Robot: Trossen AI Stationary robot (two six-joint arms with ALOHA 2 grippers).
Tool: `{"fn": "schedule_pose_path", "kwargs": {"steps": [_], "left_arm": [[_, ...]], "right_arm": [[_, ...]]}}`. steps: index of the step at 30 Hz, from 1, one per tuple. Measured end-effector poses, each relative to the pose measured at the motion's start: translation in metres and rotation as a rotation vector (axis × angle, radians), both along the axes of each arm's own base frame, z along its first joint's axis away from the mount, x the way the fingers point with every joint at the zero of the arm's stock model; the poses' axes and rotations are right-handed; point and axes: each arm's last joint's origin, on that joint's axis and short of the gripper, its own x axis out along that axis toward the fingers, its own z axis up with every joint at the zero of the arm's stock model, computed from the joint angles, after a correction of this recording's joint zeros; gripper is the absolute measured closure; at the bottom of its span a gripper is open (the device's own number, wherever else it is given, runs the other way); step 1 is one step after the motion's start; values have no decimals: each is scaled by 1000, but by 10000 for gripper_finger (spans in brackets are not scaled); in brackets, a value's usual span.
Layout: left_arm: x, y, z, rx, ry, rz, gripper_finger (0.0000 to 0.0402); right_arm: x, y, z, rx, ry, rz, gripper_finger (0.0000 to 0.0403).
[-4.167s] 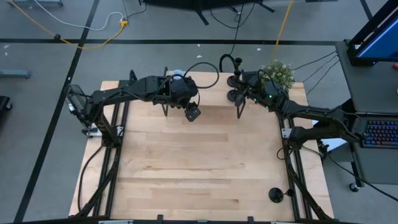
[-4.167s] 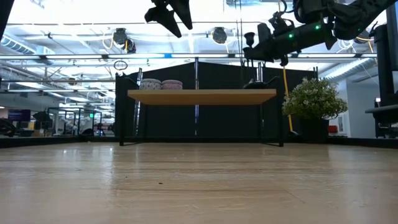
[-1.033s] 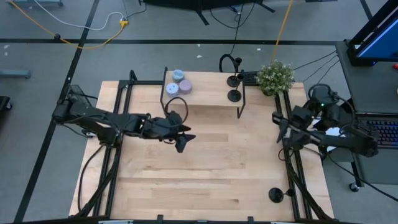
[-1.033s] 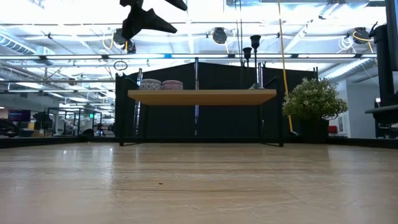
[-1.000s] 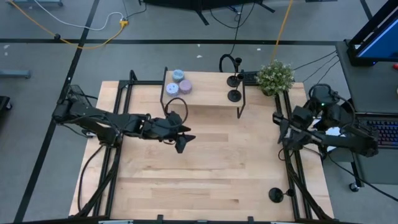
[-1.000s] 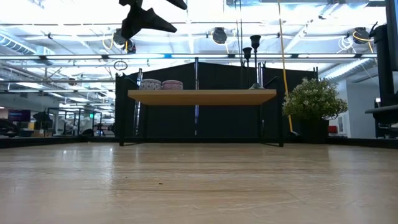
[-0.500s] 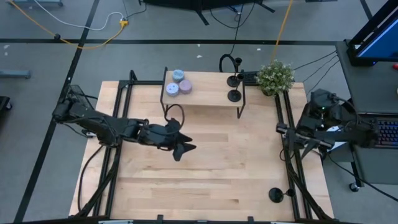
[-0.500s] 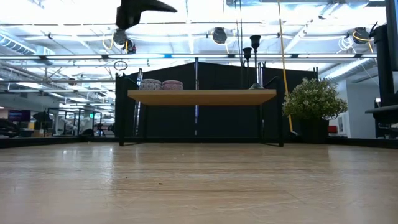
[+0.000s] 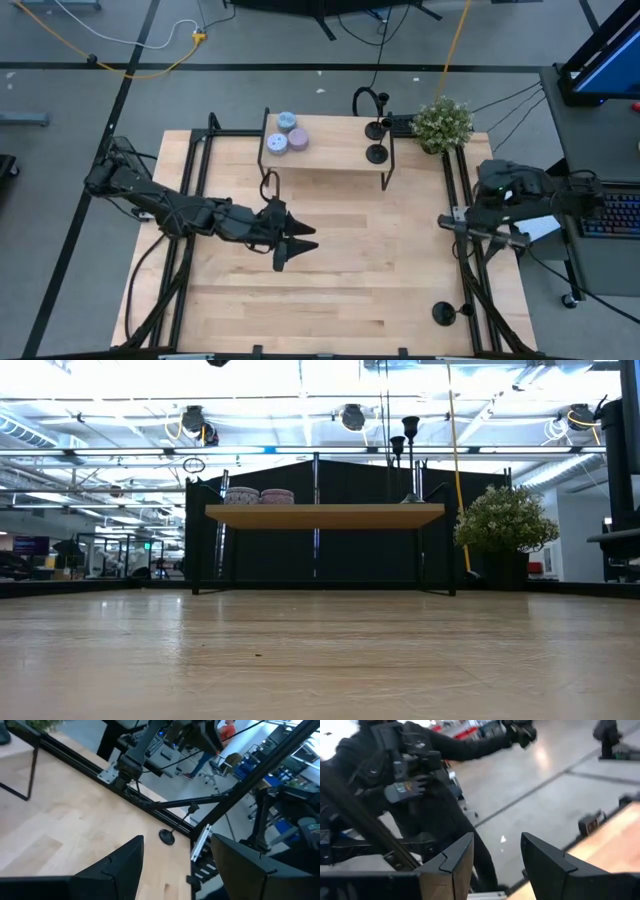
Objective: Pick & Place candle stick holders
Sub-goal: Put the black candle holder on the shelf
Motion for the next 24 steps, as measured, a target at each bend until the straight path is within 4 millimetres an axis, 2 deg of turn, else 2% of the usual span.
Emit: {"fn": "schedule_pose_path", "kwargs": {"steps": [5, 11, 13, 16, 20, 24], "left_arm": [[-2, -6, 0, 35, -3, -8, 163], [-6, -16, 0, 30, -1, -51, 163], [-7, -19, 0, 28, -1, -64, 163], [-9, -25, 0, 29, -2, -85, 163], [-13, -32, 0, 43, -4, -114, 163], [-14, -36, 0, 45, -4, -126, 163]], "right_arm": [[16, 17, -9, -62, 75, 13, 248], [32, 57, -27, -180, 159, 106, 248], [28, 68, -31, -209, 199, 154, 248], [14, 78, -39, -260, 356, 228, 248], [-6, 84, -46, -346, 557, 214, 248], [-15, 93, -47, -387, 607, 156, 248]]}}
